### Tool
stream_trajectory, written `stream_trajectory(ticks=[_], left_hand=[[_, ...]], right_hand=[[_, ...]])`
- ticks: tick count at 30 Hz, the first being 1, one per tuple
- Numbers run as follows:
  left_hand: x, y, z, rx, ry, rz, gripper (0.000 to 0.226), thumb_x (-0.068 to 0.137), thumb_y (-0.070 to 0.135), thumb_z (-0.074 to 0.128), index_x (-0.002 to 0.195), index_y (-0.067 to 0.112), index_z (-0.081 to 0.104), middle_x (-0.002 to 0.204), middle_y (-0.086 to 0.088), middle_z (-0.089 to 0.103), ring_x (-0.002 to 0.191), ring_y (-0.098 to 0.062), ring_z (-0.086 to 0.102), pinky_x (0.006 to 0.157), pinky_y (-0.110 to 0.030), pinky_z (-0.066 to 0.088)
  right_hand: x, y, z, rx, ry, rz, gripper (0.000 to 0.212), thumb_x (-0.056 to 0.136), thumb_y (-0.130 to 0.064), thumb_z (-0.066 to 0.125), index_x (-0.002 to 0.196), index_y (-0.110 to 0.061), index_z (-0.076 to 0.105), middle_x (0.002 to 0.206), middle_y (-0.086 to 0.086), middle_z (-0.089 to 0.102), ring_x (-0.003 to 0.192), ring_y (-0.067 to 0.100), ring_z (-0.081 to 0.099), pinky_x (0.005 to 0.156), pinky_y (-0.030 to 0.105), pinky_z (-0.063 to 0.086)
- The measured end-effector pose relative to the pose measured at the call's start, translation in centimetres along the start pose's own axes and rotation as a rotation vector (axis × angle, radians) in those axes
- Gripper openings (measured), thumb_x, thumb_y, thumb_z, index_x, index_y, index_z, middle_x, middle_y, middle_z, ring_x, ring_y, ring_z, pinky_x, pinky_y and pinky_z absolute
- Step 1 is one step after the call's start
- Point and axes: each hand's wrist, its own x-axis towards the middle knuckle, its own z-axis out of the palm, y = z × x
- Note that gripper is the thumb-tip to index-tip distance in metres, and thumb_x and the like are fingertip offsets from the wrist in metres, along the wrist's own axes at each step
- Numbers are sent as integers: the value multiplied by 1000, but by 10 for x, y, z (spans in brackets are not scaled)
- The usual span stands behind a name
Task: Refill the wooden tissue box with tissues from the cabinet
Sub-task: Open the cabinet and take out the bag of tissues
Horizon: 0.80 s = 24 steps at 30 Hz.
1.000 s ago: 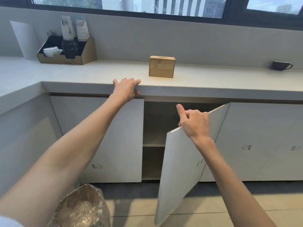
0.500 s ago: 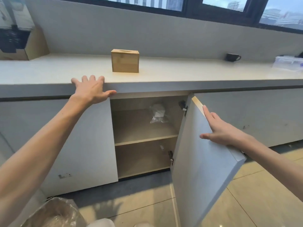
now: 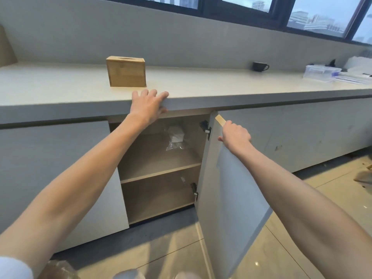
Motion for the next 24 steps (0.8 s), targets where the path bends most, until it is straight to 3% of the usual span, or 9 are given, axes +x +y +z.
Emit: stream_trajectory(ticks=[3, 7, 10, 13, 15, 16, 18, 21, 24], left_hand=[[9, -5, -3, -43, -43, 24, 44, 94, 50, 49, 134, 32, 40, 124, -9, 59, 115, -36, 54, 91, -53, 41], [24, -2, -4, 61, -24, 60, 61, 86, 73, 40, 133, 35, 42, 115, -10, 62, 103, -36, 61, 77, -42, 41], [34, 8, -3, 47, -47, 121, 60, 85, 73, 41, 133, 37, 40, 126, -8, 58, 112, -32, 57, 84, -45, 43], [17, 11, 11, 72, 218, 230, 46, 94, 48, 49, 137, 33, 45, 136, -5, 56, 128, -29, 51, 104, -51, 38], [-9, 20, 36, -22, 437, 457, 37, 92, 19, 52, 128, 23, 61, 130, -6, 63, 128, -28, 53, 115, -53, 26], [-19, 21, 58, -42, 478, 588, 34, 91, 13, 50, 121, 18, 66, 124, -7, 66, 126, -28, 56, 116, -53, 26], [-26, 24, 89, -90, 323, 726, 33, 92, 8, 43, 112, 9, 69, 115, -13, 69, 116, -32, 62, 106, -44, 44], [3, 35, 127, -258, -36, 498, 34, 96, 6, 38, 115, -1, 65, 114, -20, 67, 107, -36, 63, 85, -34, 48], [44, 40, 164, -495, -219, 1, 34, 99, 24, 41, 126, 19, 62, 129, -6, 64, 115, -26, 60, 97, -34, 47]], right_hand=[[6, 1, 8, -43, 51, 43, 47, 92, -38, 65, 117, -2, 48, 113, 16, 67, 103, 33, 66, 64, 33, 40], [38, -14, 13, -61, 48, 55, 51, 88, -38, 70, 118, -2, 49, 115, 14, 67, 108, 31, 65, 69, 31, 39], [64, -25, 17, -107, 33, 57, 46, 88, -30, 72, 121, -2, 56, 118, 11, 64, 112, 31, 63, 71, 31, 42], [80, -27, 23, -118, 43, 74, 50, 87, -39, 72, 119, -3, 60, 115, 11, 66, 109, 31, 65, 68, 30, 41], [85, -22, 26, -113, 72, 97, 55, 85, -47, 71, 117, -3, 59, 112, 13, 68, 106, 32, 66, 67, 30, 41], [87, -20, 27, -118, 85, 105, 55, 85, -48, 70, 115, -4, 59, 111, 13, 69, 104, 32, 66, 68, 30, 41], [88, -18, 27, -120, 115, 104, 50, 86, -48, 69, 113, -6, 63, 111, 12, 70, 104, 31, 67, 69, 30, 39], [95, -10, 32, -158, 155, 47, 51, 86, -52, 66, 112, -8, 62, 109, 10, 71, 102, 30, 68, 68, 31, 37], [101, -5, 39, -182, 178, 29, 51, 87, -54, 64, 111, -10, 59, 107, 9, 72, 101, 29, 68, 66, 31, 35]])
